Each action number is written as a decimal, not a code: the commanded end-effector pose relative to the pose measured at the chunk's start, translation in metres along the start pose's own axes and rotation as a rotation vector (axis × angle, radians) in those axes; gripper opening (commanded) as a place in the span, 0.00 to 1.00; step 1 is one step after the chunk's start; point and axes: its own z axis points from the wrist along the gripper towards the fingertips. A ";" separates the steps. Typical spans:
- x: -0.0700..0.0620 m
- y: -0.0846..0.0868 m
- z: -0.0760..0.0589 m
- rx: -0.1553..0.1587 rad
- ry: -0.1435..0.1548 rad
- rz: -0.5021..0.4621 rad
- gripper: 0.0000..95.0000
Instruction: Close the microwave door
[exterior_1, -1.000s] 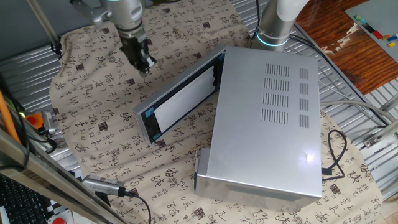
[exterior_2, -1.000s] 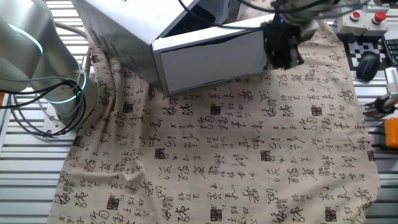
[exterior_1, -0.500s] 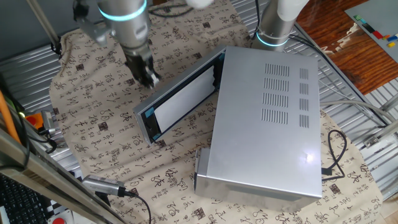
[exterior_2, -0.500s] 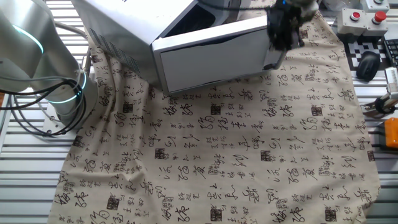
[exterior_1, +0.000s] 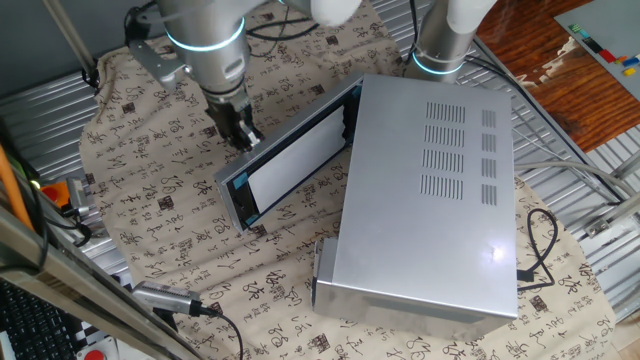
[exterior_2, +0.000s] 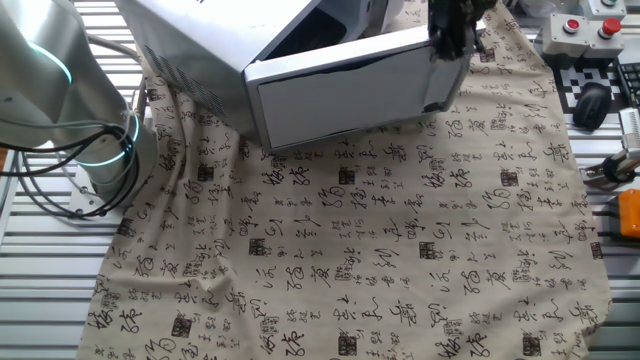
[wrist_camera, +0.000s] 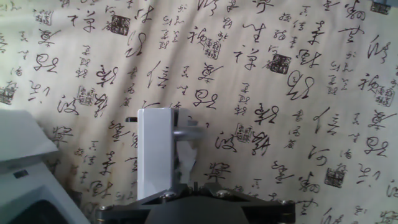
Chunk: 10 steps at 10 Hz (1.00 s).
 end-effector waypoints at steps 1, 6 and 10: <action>-0.001 0.016 0.001 -0.001 0.003 0.031 0.00; -0.001 0.018 0.000 -0.004 0.001 -0.061 0.00; -0.001 0.018 0.000 -0.048 -0.006 -0.112 0.00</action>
